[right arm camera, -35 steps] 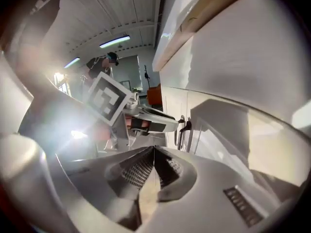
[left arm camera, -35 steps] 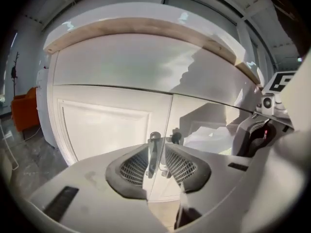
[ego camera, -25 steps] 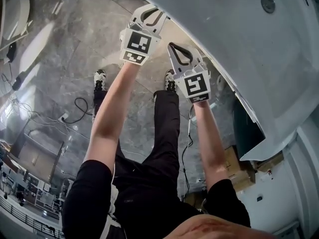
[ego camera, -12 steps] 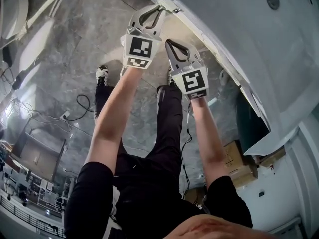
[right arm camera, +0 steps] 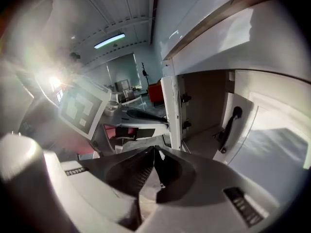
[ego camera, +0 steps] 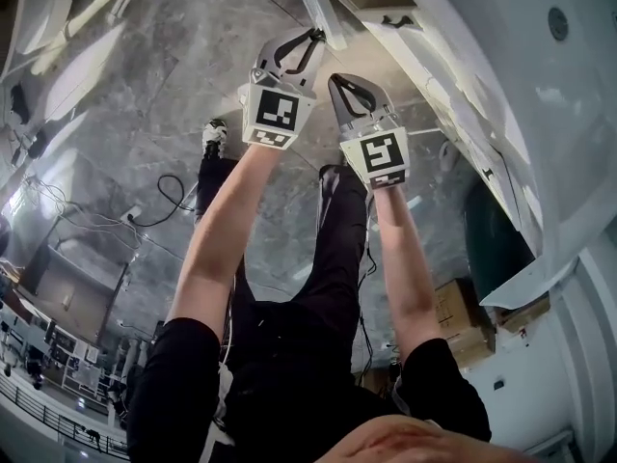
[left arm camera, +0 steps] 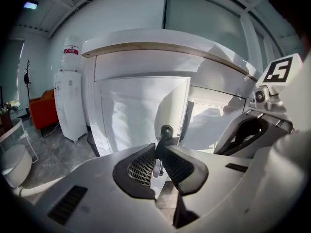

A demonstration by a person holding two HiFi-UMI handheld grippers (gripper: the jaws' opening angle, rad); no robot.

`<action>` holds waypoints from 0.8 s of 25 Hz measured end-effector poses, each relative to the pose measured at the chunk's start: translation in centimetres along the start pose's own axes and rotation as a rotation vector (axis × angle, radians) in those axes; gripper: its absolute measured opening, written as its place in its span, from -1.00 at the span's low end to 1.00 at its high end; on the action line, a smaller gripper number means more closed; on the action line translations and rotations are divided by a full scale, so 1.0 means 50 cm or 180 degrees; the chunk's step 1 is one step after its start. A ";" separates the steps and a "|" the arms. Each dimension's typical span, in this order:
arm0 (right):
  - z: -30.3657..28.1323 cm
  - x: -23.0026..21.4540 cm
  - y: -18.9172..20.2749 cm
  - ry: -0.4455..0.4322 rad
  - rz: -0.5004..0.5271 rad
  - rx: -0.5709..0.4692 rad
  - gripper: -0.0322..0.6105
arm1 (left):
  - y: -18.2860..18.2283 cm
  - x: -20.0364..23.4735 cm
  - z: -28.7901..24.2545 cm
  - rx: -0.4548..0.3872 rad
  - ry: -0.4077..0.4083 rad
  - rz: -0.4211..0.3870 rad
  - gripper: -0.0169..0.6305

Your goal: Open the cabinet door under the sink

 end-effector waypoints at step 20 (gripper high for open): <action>-0.158 0.175 -0.051 -0.0175 0.0227 0.0001 -0.71 | 0.068 0.163 0.152 -0.0108 -0.0098 -0.0023 -0.80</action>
Point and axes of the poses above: the fingertips, and each gripper's own axes: z backward along the fingers, x to its left, y out of its underside, the point moved 9 cm from there along z, backward along the fingers, and after that the axes turned 2 degrees about -y, right-handed, at the moved point
